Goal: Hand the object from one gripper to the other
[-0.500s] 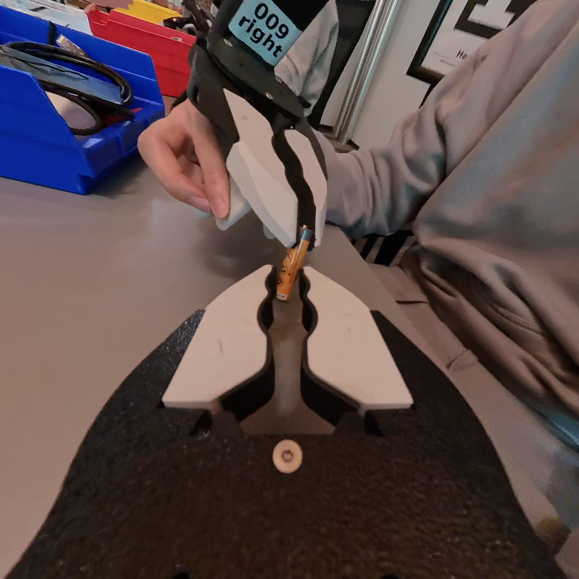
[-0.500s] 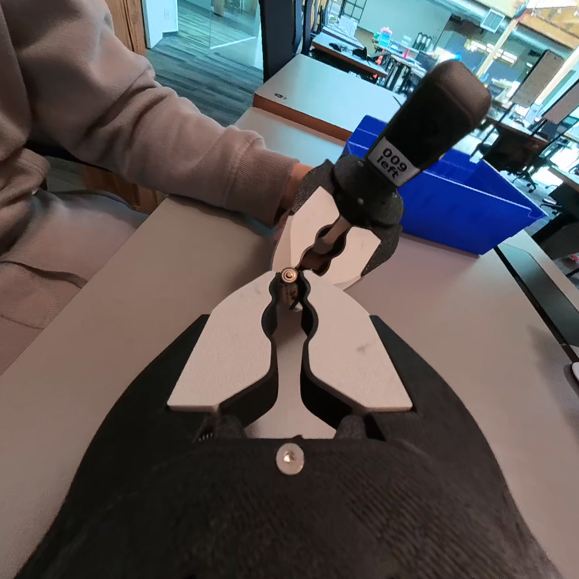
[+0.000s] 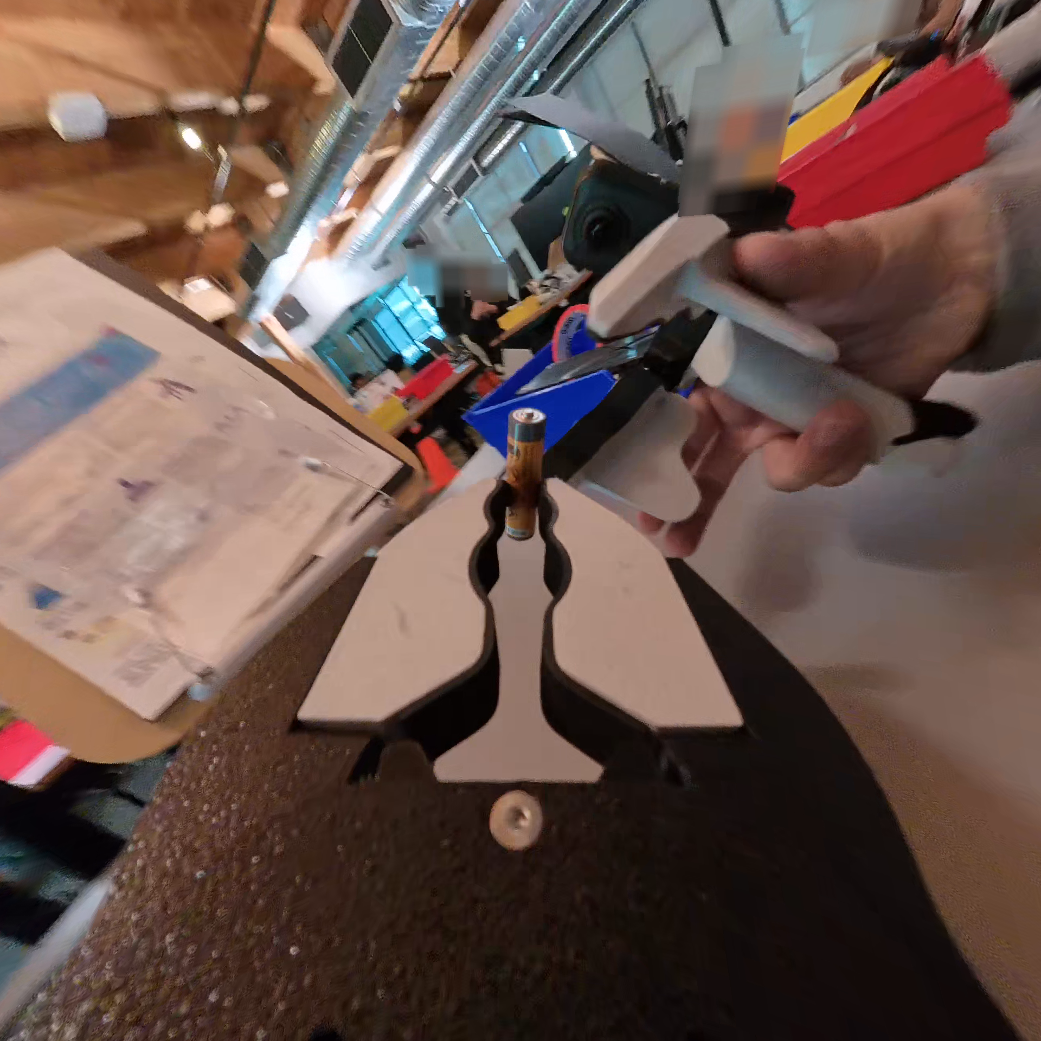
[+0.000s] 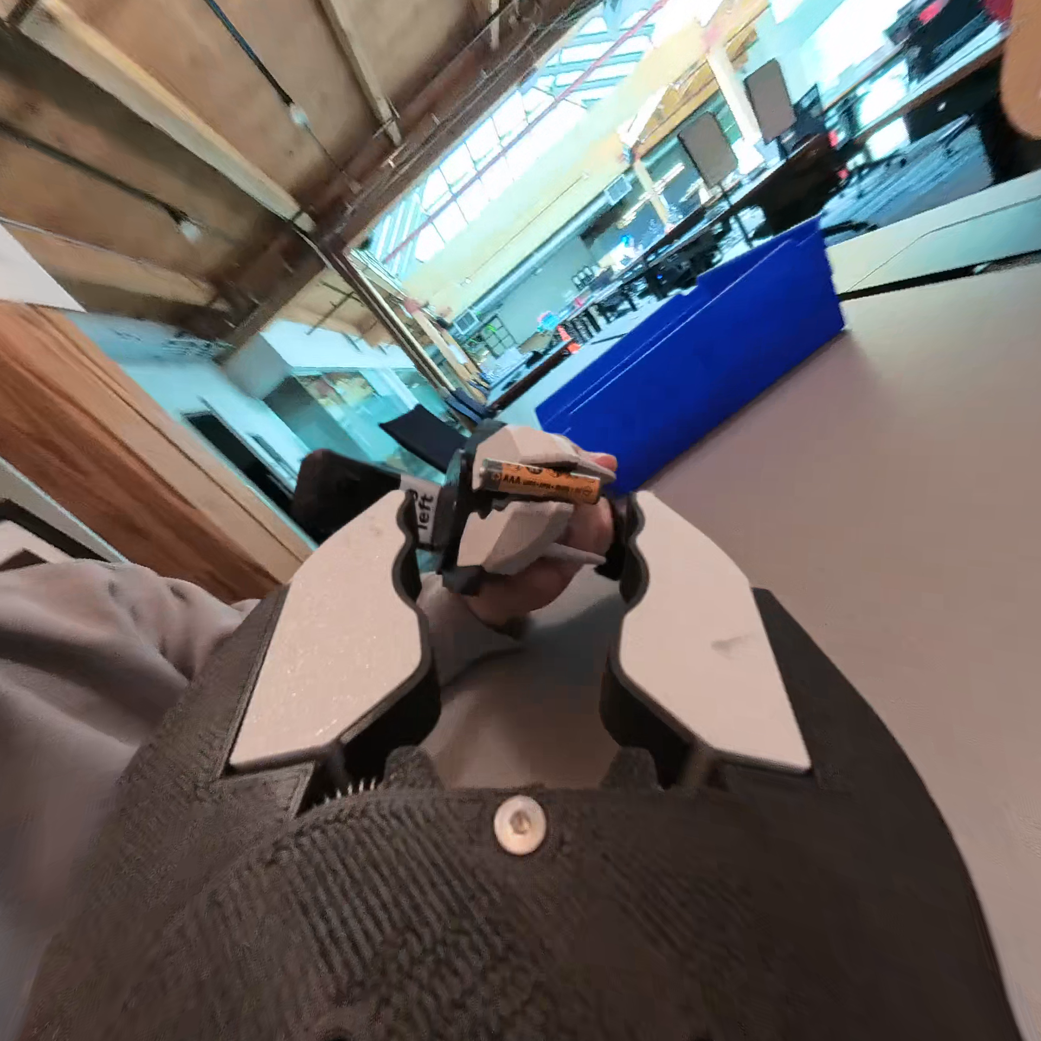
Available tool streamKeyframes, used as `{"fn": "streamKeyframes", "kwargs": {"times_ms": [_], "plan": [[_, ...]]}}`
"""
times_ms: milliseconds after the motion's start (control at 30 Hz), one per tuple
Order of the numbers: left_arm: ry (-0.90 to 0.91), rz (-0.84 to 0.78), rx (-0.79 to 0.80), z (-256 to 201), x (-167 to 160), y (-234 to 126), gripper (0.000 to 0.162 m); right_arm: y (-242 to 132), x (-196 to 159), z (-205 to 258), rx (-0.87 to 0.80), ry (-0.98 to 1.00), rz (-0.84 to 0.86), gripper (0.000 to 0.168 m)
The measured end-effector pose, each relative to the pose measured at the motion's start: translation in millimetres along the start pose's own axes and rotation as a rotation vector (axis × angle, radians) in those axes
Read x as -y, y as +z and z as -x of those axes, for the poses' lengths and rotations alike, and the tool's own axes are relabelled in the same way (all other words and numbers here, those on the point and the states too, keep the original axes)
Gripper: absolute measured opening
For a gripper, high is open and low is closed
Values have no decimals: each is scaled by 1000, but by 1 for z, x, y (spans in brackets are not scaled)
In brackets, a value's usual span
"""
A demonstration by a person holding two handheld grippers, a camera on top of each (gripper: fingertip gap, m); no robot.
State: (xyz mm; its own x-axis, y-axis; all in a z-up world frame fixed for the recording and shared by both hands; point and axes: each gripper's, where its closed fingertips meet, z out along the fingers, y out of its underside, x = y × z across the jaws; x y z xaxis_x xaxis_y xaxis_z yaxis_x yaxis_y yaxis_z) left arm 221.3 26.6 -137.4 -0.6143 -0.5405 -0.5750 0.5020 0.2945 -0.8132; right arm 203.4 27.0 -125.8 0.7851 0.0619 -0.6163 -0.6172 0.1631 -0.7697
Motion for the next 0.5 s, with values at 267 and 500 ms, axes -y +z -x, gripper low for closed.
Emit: {"fn": "streamKeyframes", "kwargs": {"times_ms": [267,500], "plan": [[156,-81,-7,-17,21,1,10,7,-12,20,133,96,55,65],[137,-99,-15,-17,22,1,10,7,-12,16,114,67,69,49]]}}
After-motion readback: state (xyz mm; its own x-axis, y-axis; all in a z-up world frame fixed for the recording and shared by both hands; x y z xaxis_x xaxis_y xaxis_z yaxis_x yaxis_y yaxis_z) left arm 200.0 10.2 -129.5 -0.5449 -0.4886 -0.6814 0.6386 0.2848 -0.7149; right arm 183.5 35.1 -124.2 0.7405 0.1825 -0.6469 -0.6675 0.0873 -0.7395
